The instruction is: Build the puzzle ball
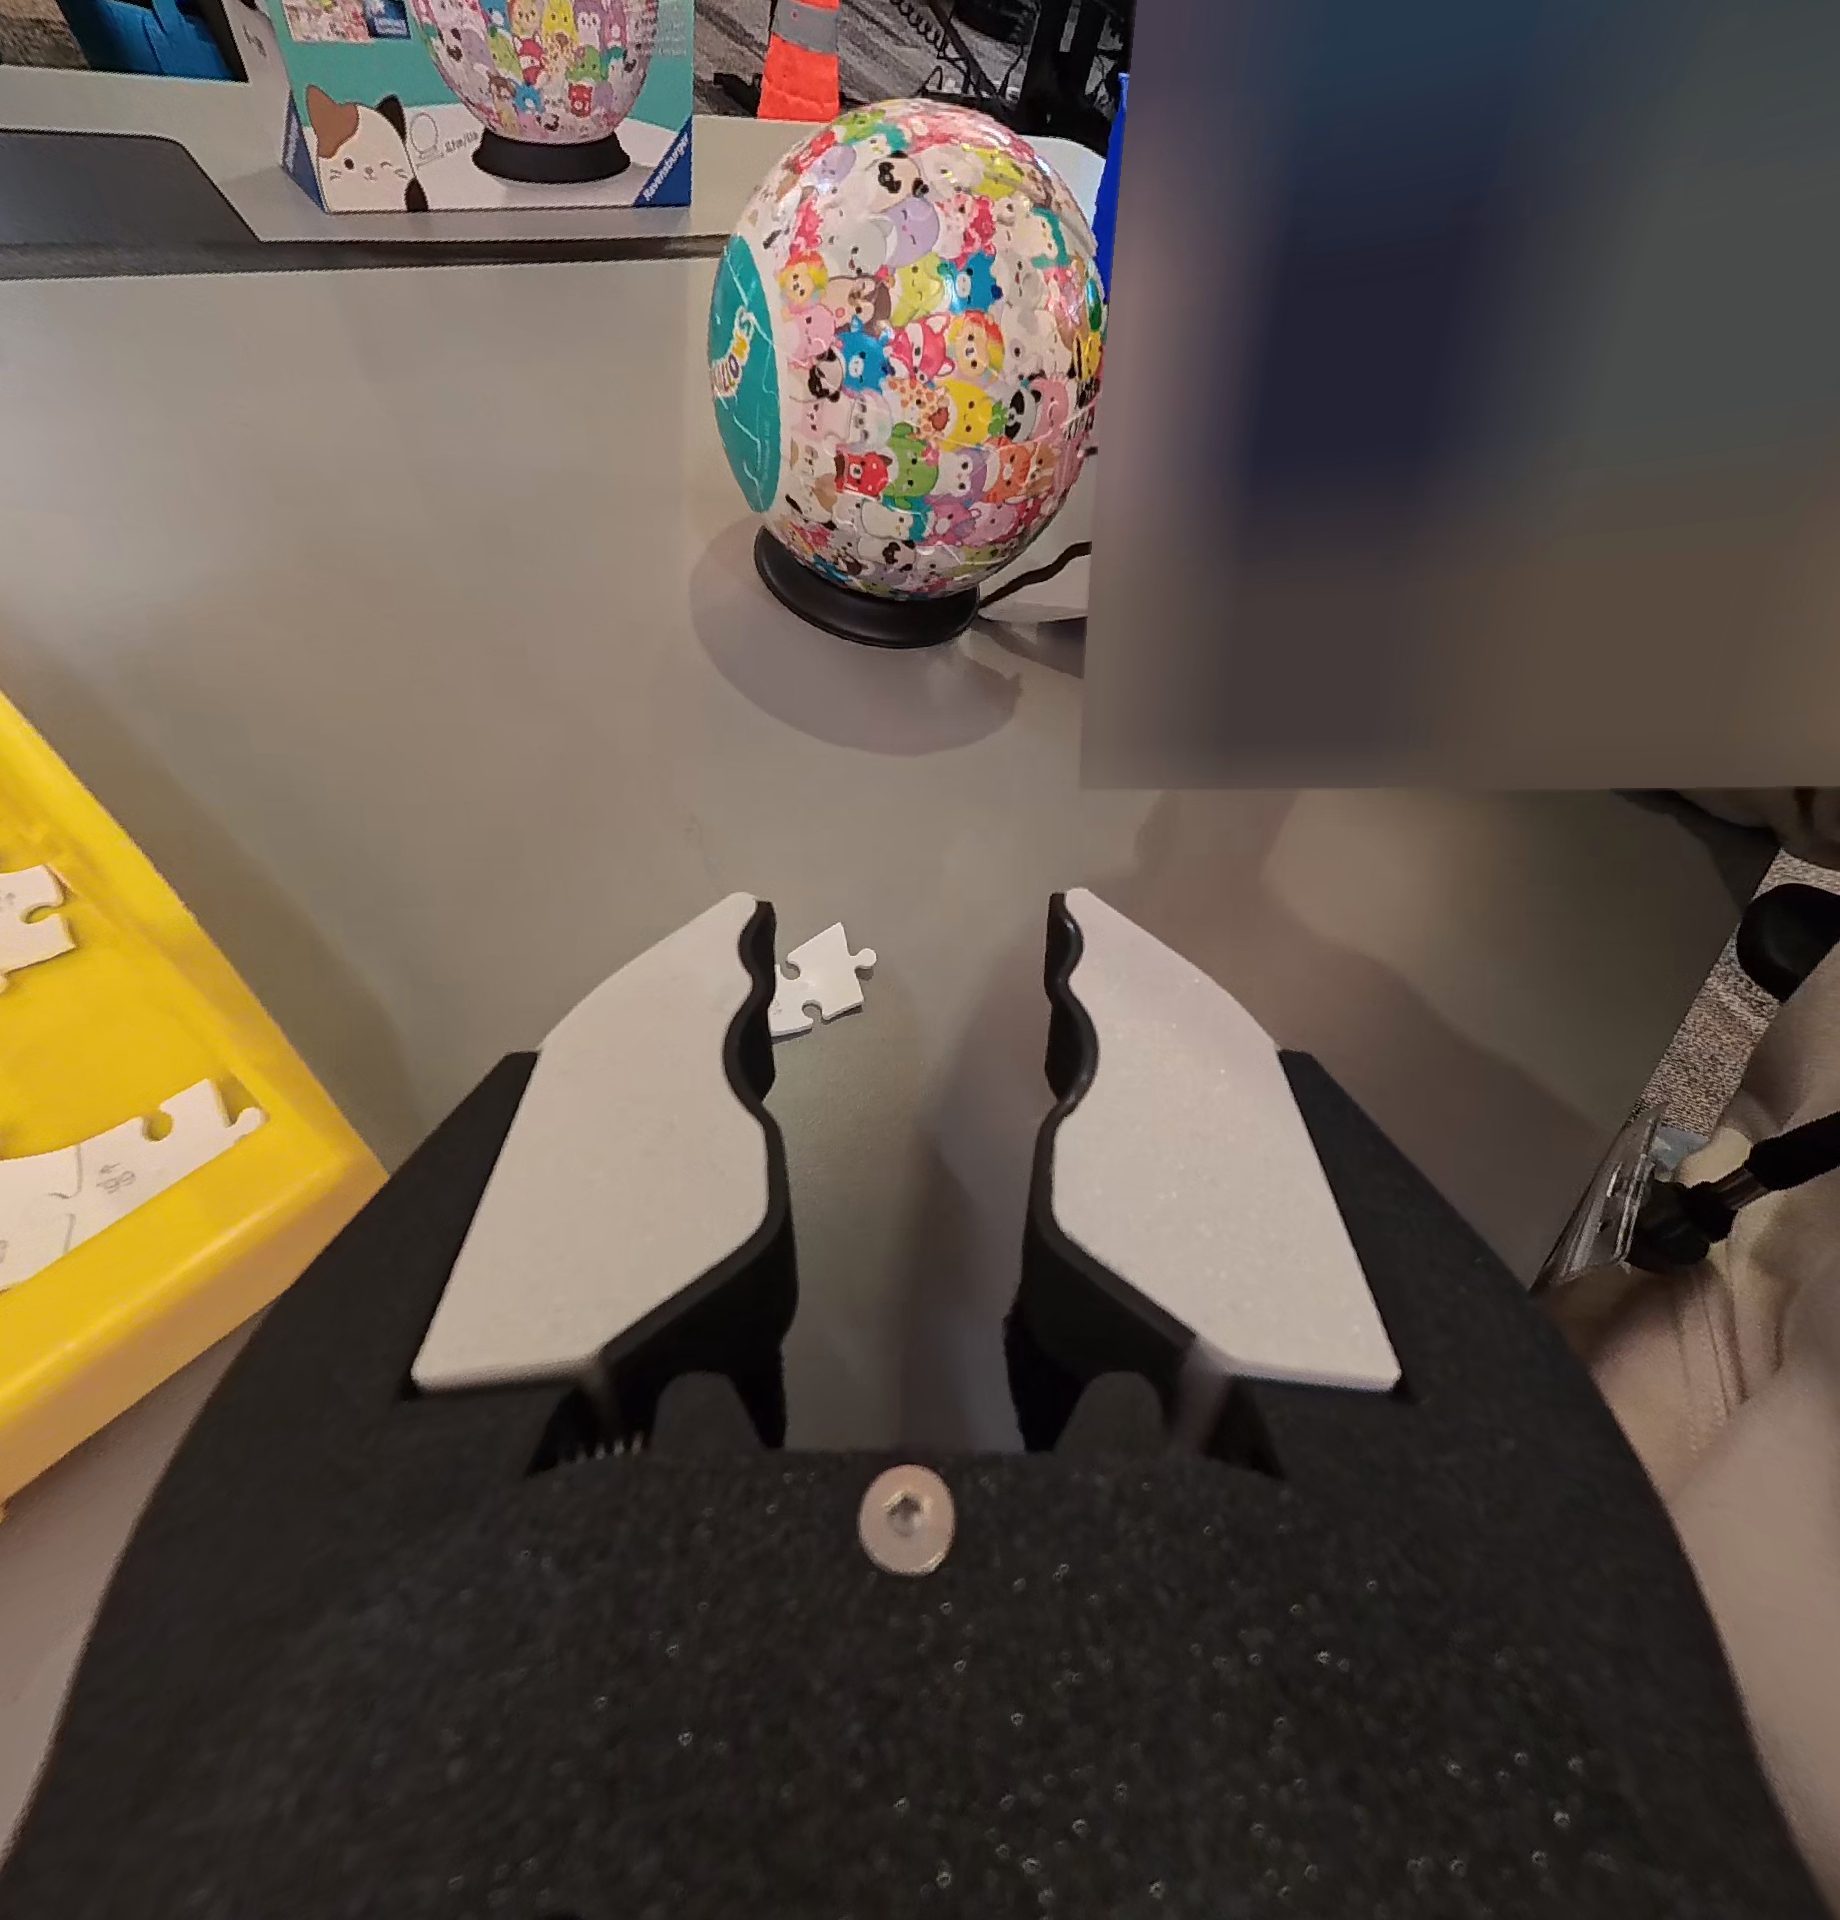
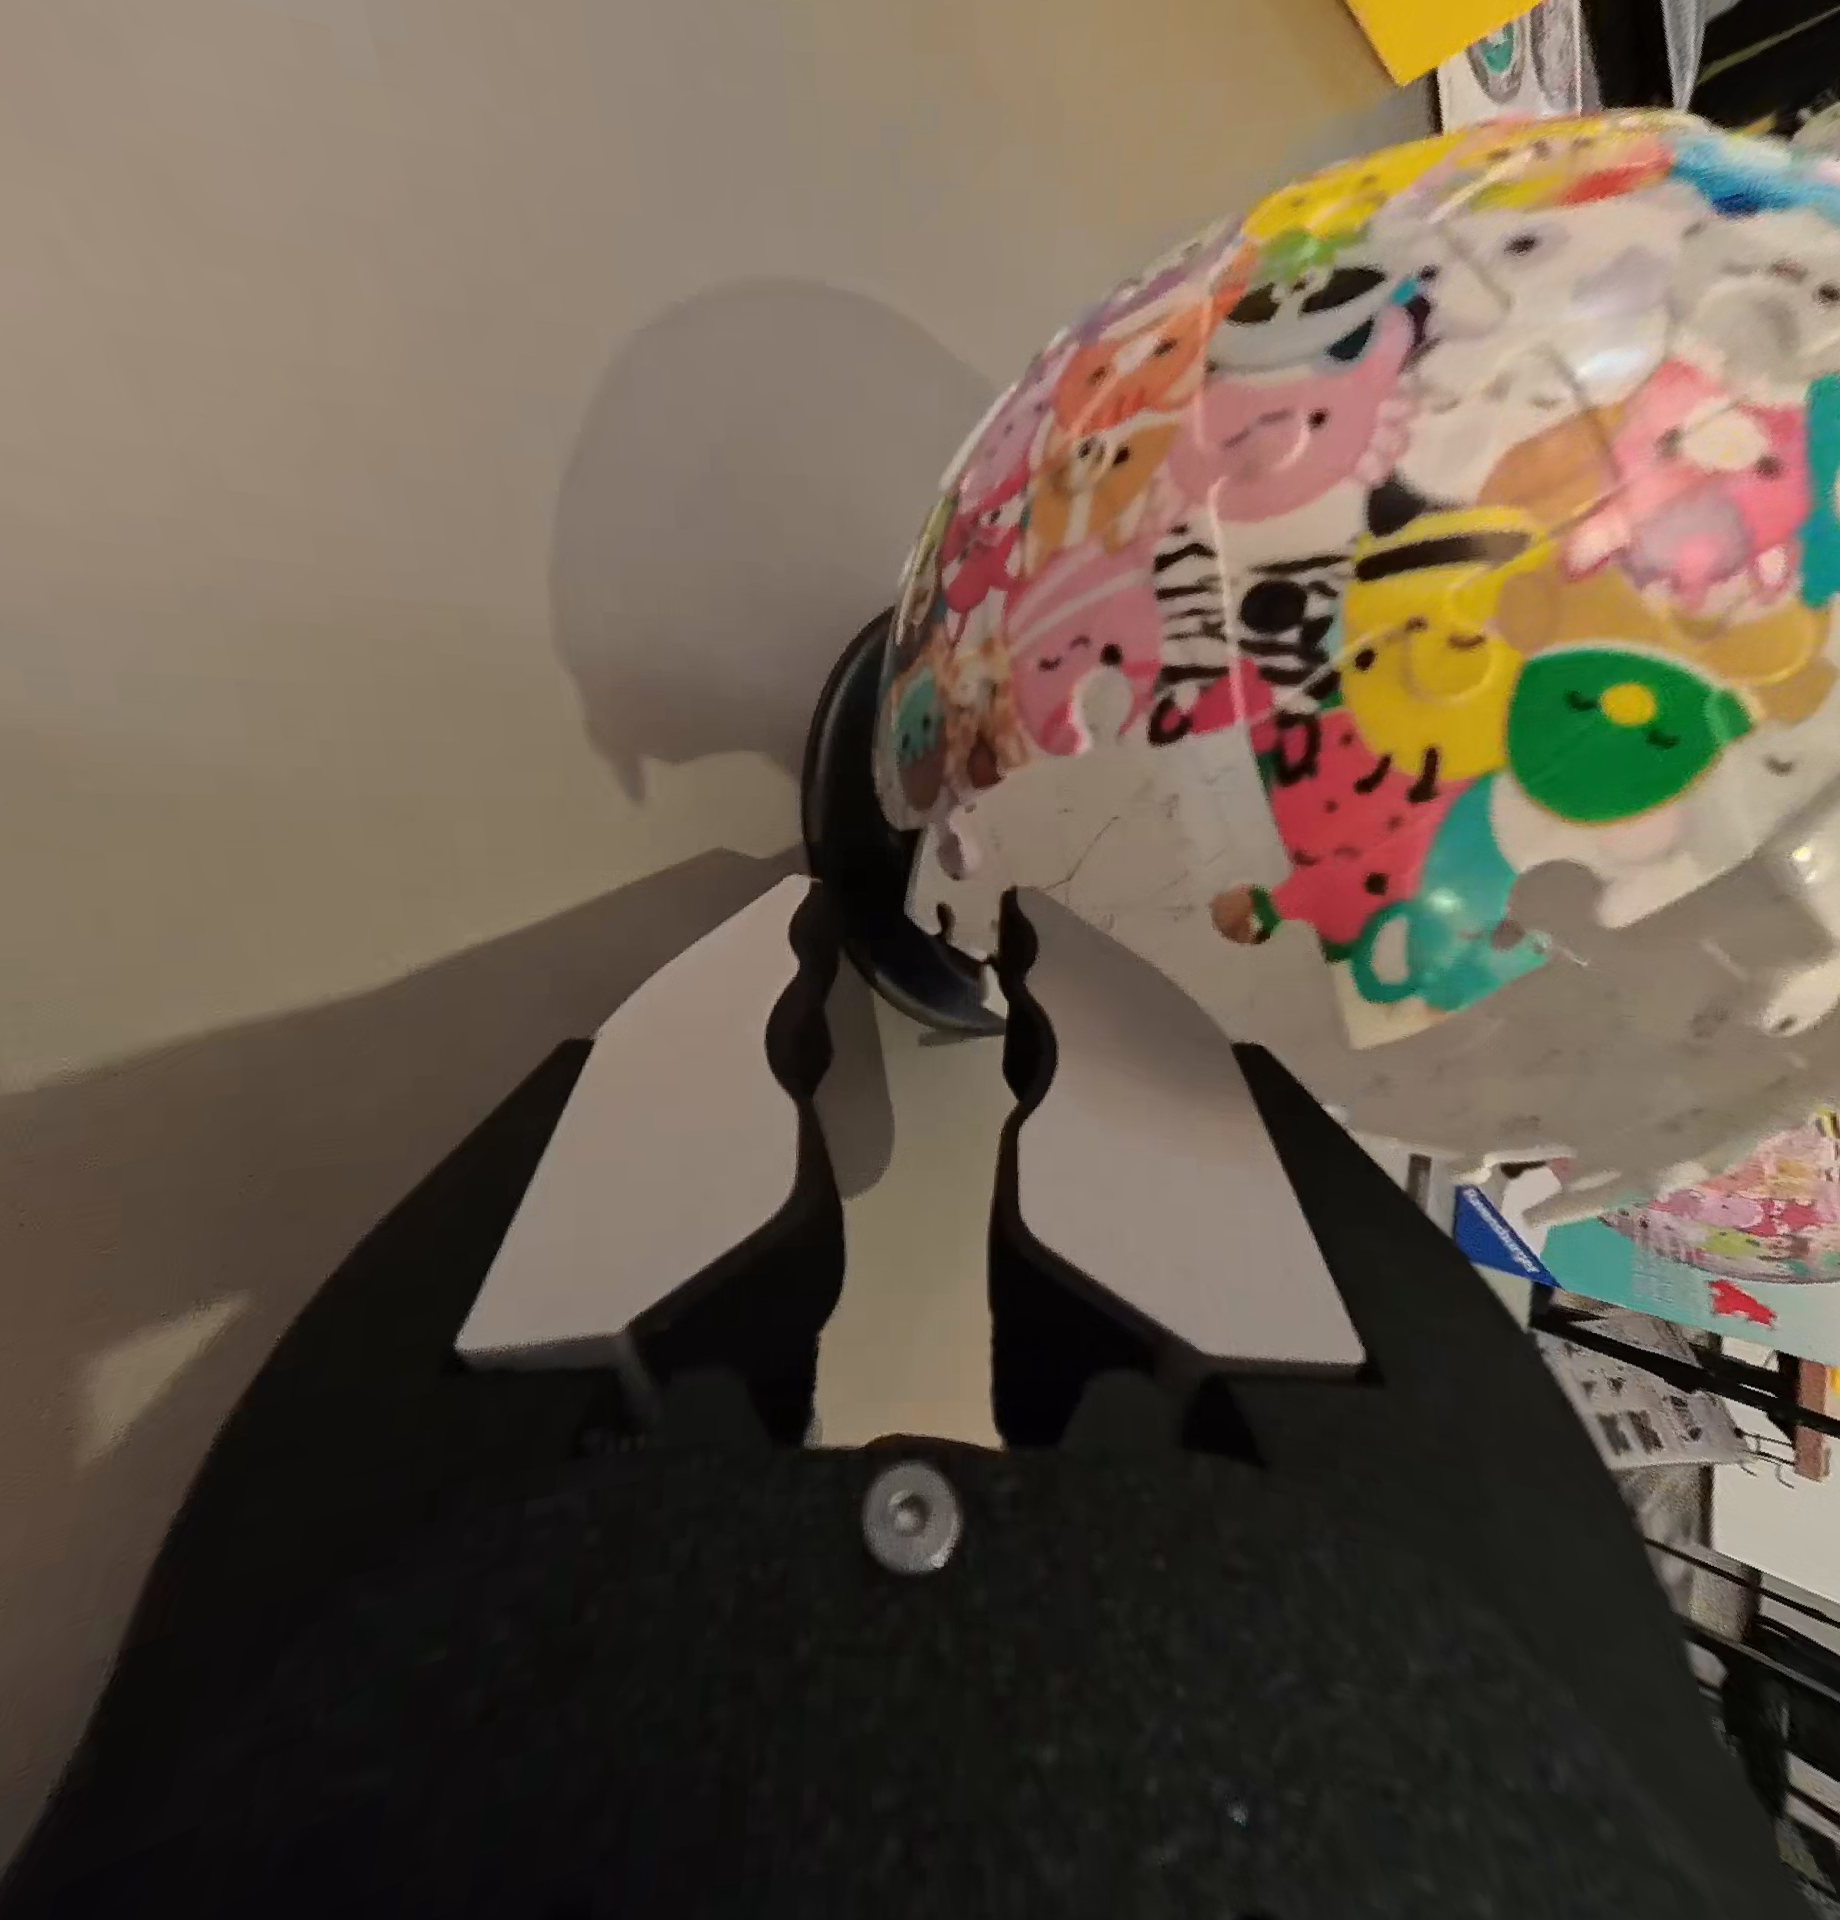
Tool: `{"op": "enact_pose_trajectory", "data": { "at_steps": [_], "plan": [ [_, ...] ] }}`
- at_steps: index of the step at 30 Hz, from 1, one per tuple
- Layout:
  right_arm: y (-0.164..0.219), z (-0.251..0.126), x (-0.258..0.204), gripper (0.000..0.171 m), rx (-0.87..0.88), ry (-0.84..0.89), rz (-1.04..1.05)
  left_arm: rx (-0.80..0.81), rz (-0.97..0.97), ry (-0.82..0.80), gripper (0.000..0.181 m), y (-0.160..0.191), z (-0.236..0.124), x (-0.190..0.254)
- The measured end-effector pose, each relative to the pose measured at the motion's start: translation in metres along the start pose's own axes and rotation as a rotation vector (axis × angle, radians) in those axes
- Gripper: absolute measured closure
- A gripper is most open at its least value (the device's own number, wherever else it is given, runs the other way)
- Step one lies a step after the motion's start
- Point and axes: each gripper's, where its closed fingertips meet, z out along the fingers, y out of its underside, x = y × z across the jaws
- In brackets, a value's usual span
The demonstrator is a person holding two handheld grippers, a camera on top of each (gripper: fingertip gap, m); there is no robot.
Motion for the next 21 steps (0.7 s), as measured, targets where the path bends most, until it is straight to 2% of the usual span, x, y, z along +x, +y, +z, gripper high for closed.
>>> {"op": "enact_pose_trajectory", "data": {
  "at_steps": [7,9,21],
  "plan": [
    [0.000,0.003,-0.002,0.153,0.009,0.004,-0.002,-0.001,0.004,-0.002,0.132,0.000,0.000,0.000],
    [0.001,0.002,0.003,0.165,0.006,0.042,-0.001,0.000,0.003,-0.003,0.132,0.000,-0.001,0.000],
    [0.005,-0.012,0.008,0.169,-0.138,0.109,-0.229,0.006,0.007,-0.002,0.132,-0.002,-0.001,0.002]
  ]
}}
